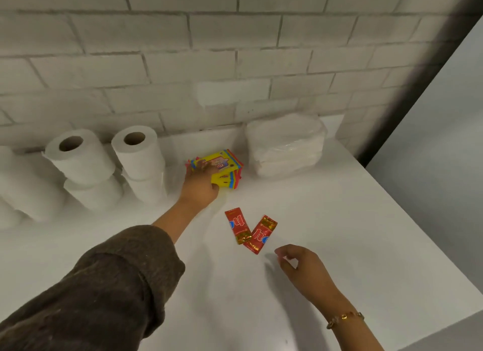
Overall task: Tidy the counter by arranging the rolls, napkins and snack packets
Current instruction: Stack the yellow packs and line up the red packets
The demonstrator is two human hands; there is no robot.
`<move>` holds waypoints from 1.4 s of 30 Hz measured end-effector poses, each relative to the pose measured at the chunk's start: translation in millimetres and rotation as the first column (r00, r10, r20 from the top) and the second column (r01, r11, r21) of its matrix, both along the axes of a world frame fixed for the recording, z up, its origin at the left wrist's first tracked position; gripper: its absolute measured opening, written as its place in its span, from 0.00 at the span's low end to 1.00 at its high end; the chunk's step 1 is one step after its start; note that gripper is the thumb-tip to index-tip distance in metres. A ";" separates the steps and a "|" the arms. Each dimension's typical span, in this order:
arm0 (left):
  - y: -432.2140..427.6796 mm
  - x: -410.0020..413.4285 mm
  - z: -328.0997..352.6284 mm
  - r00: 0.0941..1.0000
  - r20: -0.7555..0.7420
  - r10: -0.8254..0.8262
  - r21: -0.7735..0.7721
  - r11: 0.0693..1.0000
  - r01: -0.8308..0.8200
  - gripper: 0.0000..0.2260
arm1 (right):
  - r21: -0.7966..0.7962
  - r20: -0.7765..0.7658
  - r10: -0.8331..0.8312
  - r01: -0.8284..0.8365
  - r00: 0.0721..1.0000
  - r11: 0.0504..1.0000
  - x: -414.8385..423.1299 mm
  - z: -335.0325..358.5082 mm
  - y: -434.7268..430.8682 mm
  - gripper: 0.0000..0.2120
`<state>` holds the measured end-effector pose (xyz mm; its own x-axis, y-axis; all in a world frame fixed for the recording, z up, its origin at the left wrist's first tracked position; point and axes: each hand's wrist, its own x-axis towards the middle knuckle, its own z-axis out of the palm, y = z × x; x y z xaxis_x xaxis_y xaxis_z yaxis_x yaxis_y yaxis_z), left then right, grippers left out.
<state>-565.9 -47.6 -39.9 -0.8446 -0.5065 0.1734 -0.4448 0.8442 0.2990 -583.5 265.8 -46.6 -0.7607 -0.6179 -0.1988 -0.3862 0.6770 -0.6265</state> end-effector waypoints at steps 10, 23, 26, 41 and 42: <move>40.4 147.9 -37.2 0.940 0.109 0.324 0.196 0.920 -0.340 0.20 | 0.183 -0.221 0.487 -0.455 0.845 0.872 -6.8 -10.1 -71.5 0.23; 122.8 212.9 -46.2 0.898 0.190 0.396 0.028 0.912 -0.408 0.18 | 0.224 -0.320 0.709 -0.677 0.629 0.701 62.9 -33.5 -89.4 0.18; 157.3 266.7 -44.5 0.933 0.157 0.324 0.071 0.938 -0.338 0.15 | 0.174 -0.223 0.784 -0.768 0.579 0.616 107.8 -33.7 -79.6 0.19; 107.1 525.3 -34.8 0.842 0.100 0.530 -0.047 0.848 -0.528 0.15 | 0.116 -0.125 0.834 -0.827 0.537 0.550 333.2 -16.9 -162.7 0.14; 93.7 541.3 -35.3 0.847 0.117 0.518 -0.002 0.853 -0.521 0.14 | 0.108 -0.130 0.814 -0.809 0.566 0.579 350.3 -16.5 -171.4 0.13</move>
